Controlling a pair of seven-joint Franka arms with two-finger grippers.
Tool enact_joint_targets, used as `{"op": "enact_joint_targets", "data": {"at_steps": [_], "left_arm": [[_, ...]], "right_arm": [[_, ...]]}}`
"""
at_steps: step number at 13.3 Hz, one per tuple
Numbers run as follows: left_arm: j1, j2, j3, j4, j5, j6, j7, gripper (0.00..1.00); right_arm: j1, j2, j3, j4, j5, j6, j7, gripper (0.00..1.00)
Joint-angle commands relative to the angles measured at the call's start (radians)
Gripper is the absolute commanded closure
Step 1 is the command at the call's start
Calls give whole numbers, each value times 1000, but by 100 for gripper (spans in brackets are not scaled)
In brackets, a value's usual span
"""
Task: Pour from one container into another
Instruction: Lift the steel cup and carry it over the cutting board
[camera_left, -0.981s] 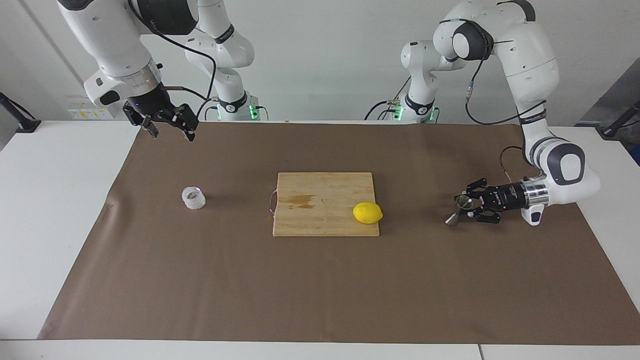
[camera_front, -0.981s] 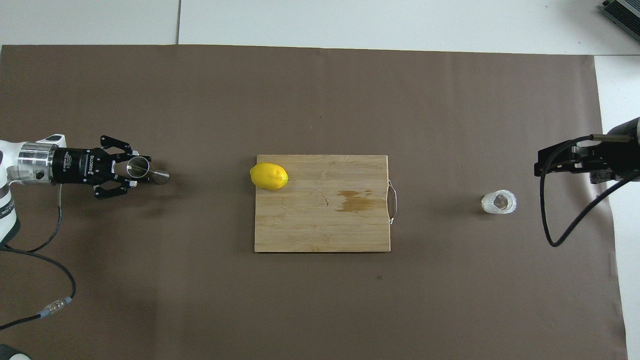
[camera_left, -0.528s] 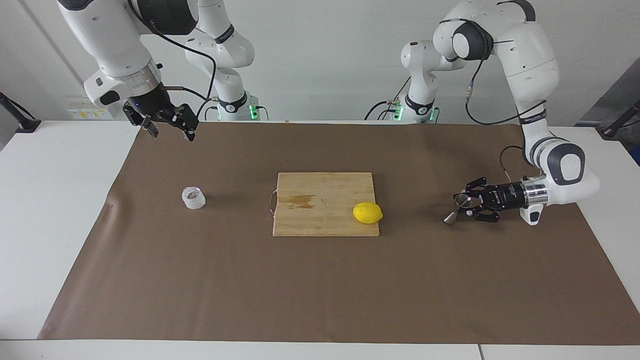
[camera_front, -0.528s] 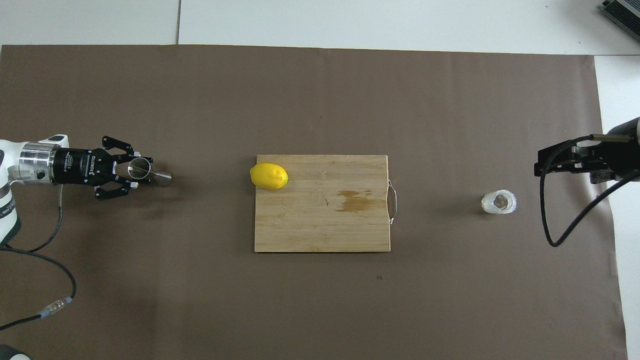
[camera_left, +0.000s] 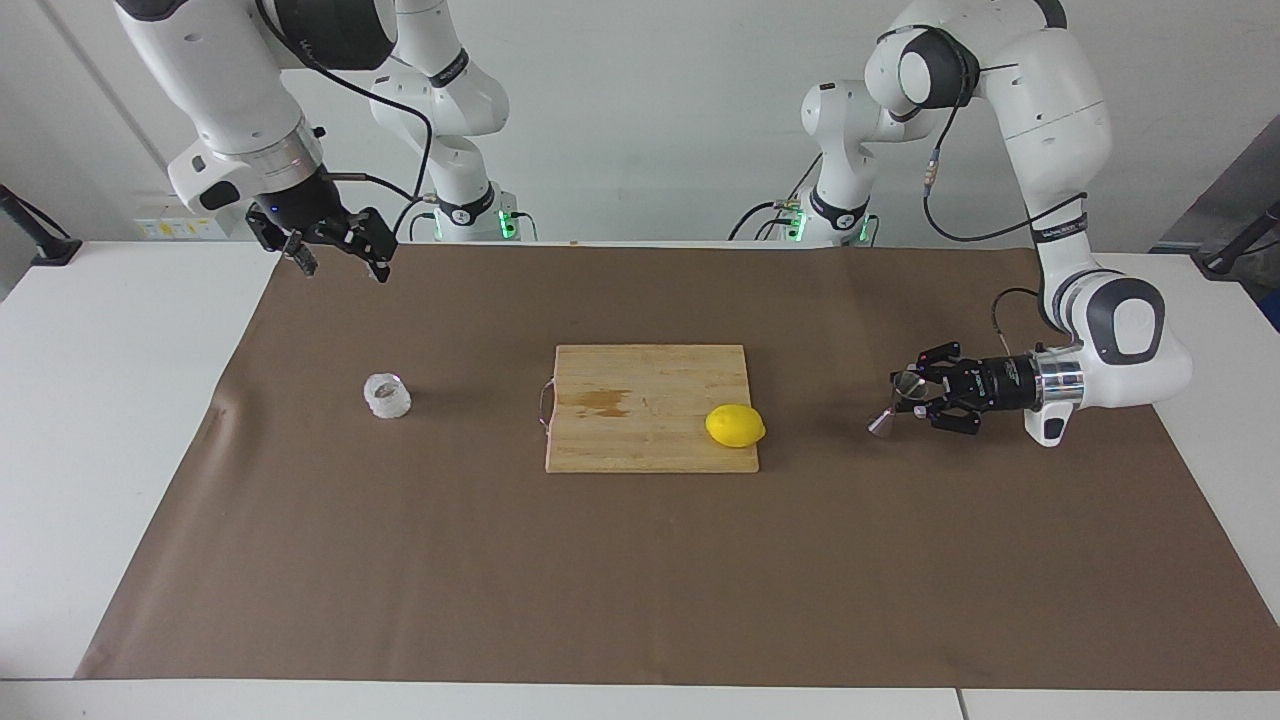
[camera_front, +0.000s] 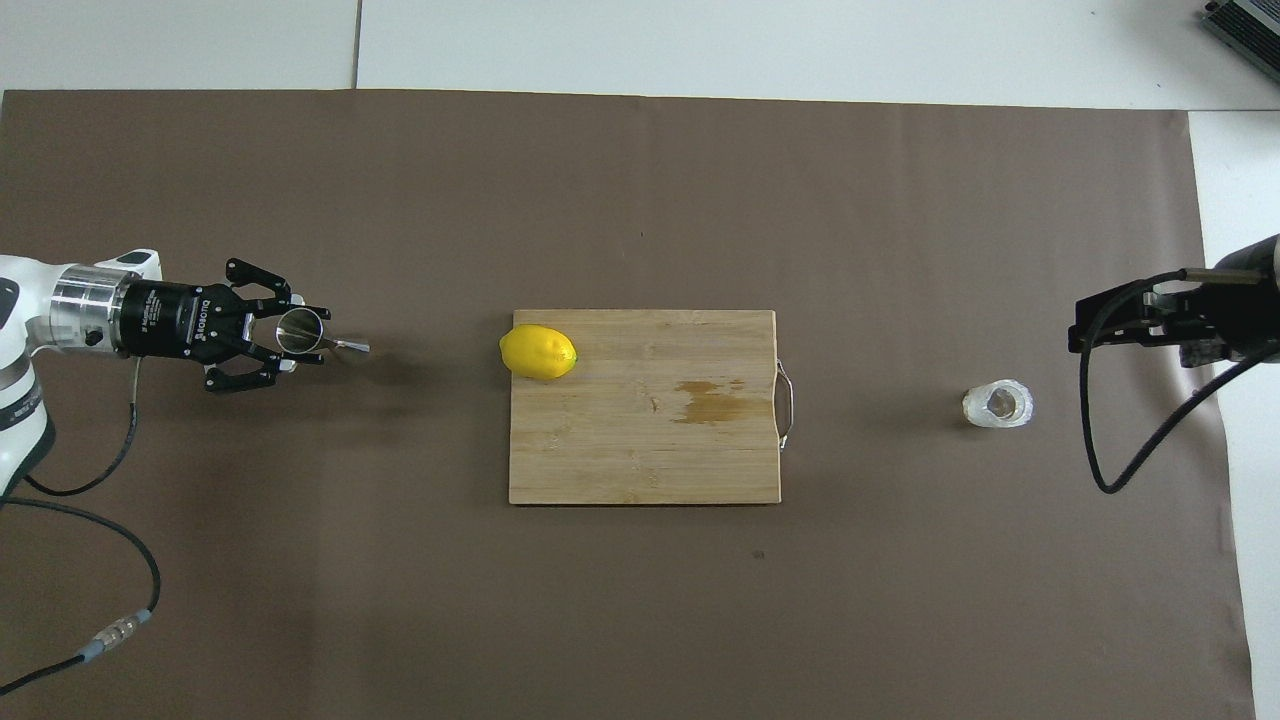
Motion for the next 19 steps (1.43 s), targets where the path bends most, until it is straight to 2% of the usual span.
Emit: {"op": "enact_joint_targets", "data": {"at_steps": [1,6,10,15,17,19], "left_arm": [[-64,-89,16,-87,-52,-8,-79,100],[-189,-198,16,-176,-115,36,-197,100],[-376,-286,17,-268,-254,252,-231,100],[-574,-285,0,-285,-362,524,-231,100],[-602,-285,-48,-301,-382,616,-227,100],[-604,-274,-116,-319,-464,693,-205,100]], "right_arm": [[-10,-19,11,-20,4,6,16,0],[-10,-19,9,-20,4,6,16,0],[-10,-19,11,-20,4,6,16,0],[-10,-18,11,-20,4,6,16,0],[-10,-19,11,-20,4,6,16,0],[-10,-19,11,-20,4,6,16,0]]}}
